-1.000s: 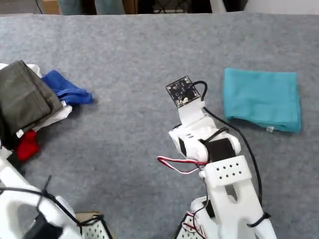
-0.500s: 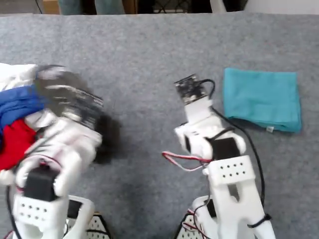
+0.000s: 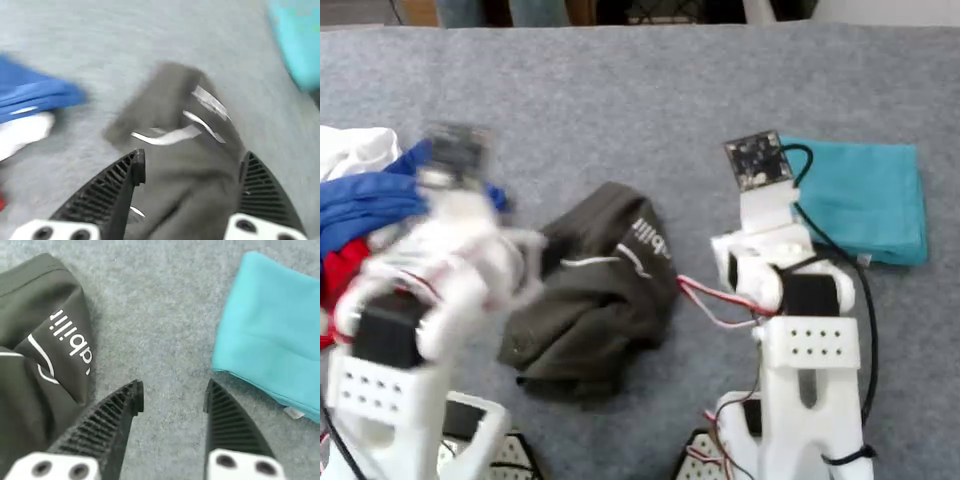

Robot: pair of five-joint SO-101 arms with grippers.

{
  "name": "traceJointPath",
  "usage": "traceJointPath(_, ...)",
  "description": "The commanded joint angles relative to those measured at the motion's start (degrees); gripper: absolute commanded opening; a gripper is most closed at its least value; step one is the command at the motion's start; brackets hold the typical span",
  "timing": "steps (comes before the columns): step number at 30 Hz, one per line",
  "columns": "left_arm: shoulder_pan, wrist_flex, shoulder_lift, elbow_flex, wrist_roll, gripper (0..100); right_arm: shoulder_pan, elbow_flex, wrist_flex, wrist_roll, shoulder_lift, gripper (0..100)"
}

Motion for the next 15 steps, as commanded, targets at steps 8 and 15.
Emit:
traceJointPath(8, -51.9, 3.0, 6.5, 6.5, -15.3, 32, -27.8, -8.0, 17.1, 12.5, 2.5, 21.8)
traceJointPath(15, -65.0, 3.0, 6.1, 11.0, -20.6, 32, -38.2, -8.4, 3.1, 13.2, 24.4, 21.9)
